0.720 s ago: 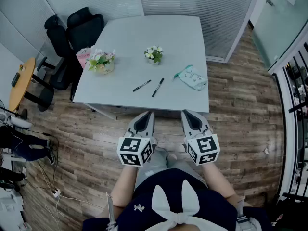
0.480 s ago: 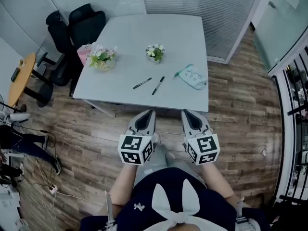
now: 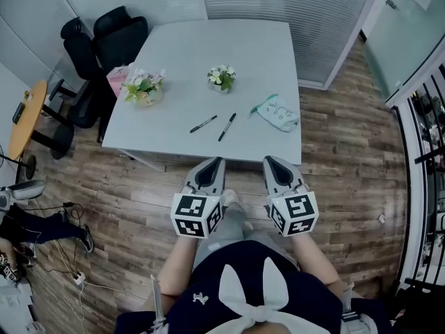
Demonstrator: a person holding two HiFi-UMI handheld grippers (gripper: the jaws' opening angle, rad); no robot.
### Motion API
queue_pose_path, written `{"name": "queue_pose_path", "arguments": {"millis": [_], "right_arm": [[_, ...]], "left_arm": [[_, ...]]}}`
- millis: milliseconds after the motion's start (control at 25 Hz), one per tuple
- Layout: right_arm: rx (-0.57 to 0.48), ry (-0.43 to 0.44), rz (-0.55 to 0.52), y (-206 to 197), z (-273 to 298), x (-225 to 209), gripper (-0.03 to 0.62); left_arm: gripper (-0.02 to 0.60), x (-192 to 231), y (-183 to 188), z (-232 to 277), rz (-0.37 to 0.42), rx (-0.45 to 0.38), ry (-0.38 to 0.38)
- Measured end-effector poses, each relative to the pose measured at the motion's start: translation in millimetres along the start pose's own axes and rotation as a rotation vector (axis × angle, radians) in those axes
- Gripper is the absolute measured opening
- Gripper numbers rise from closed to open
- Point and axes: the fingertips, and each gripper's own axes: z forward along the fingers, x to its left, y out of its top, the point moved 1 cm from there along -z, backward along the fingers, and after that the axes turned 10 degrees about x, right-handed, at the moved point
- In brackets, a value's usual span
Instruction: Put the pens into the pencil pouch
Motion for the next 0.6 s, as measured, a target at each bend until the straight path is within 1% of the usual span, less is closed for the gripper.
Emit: {"name": "queue_pose_path", "arguments": {"millis": [160, 280, 320, 400, 440, 600], "right_arm": [[0.002, -0.009, -0.007, 6.2, 14.8, -4.6, 0.005], [0.004, -0.011, -0.009, 15.6, 27.7, -10.3, 0.009], [0.006, -0.009, -0.008, 18.5, 32.2, -12.7, 0.038], [0.009, -0.011, -0.005, 22.9, 40.1, -18.0, 0.063], [0.010, -0.014, -0.003, 24.8, 44.0, -20.7, 0.080], [0.029, -0.014, -0.001, 29.7, 62.1, -31.6, 0.161]], "left_arm": [[0.025, 9.5, 10.4, 13.3, 0.018, -0.005, -0.004], [0.033, 14.6, 20.4, 26.9, 0.038, -0.001, -0.027], [0.044, 16.2, 23.2, 31.8, 0.039, 0.003, -0.037], [0.119, 19.4, 27.2, 41.0, 0.041, 0.012, -0.052], [0.143, 21.7, 28.8, 45.3, 0.042, 0.015, -0.054], [0.201, 35.0, 34.5, 61.6, 0.033, 0.029, -0.045]]}}
